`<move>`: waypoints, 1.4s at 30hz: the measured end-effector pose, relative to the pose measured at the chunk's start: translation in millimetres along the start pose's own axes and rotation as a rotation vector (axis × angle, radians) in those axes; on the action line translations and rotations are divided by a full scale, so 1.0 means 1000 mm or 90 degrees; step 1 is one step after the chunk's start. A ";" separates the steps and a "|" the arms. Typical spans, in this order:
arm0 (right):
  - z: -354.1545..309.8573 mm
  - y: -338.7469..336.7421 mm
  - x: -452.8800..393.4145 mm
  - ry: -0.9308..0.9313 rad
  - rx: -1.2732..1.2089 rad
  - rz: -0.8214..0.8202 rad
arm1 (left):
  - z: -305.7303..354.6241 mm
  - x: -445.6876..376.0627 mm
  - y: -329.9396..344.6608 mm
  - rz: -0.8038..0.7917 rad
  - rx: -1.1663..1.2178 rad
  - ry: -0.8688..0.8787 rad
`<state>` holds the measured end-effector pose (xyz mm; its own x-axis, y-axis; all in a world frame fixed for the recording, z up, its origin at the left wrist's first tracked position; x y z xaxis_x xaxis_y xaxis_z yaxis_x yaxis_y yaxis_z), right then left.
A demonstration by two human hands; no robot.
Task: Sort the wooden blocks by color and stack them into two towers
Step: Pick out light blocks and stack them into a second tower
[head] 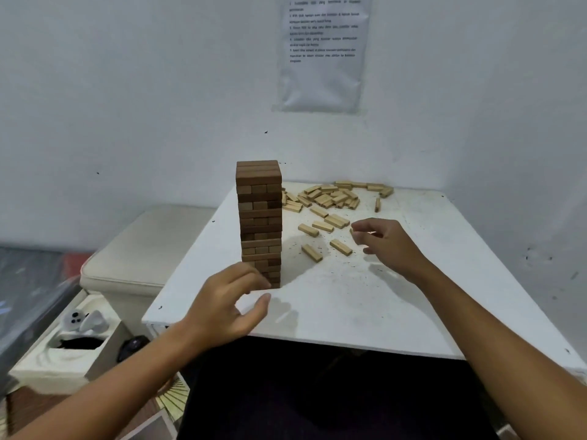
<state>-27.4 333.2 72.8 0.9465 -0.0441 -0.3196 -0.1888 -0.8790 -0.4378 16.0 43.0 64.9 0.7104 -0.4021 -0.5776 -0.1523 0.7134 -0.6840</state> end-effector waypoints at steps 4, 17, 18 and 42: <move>0.013 -0.002 0.016 0.020 -0.005 0.008 | 0.041 -0.006 0.046 -0.128 0.036 -0.006; 0.055 -0.019 0.009 0.051 0.027 0.015 | 0.035 -0.062 0.146 -0.243 -0.216 -0.246; 0.060 -0.020 0.004 0.053 0.037 0.013 | 0.031 -0.066 0.153 -0.257 -0.241 -0.268; 0.098 0.002 -0.087 0.054 0.176 -0.167 | 0.011 -0.128 0.183 -0.163 -0.005 -0.283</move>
<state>-136.1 382.0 17.5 0.9881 0.1162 -0.1007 0.0108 -0.7055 -0.7086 -95.0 231.1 18.9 0.9491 -0.2791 -0.1461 0.0612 0.6183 -0.7835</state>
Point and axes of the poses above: each hand's wrist, its own x-axis away from the middle knuckle, its own y-axis out of the palm, z = x × y, the point moved 5 cm from there along -x, towards the middle knuckle, and after that the axes turned 11 degrees about -y, right-handed, at the moved point
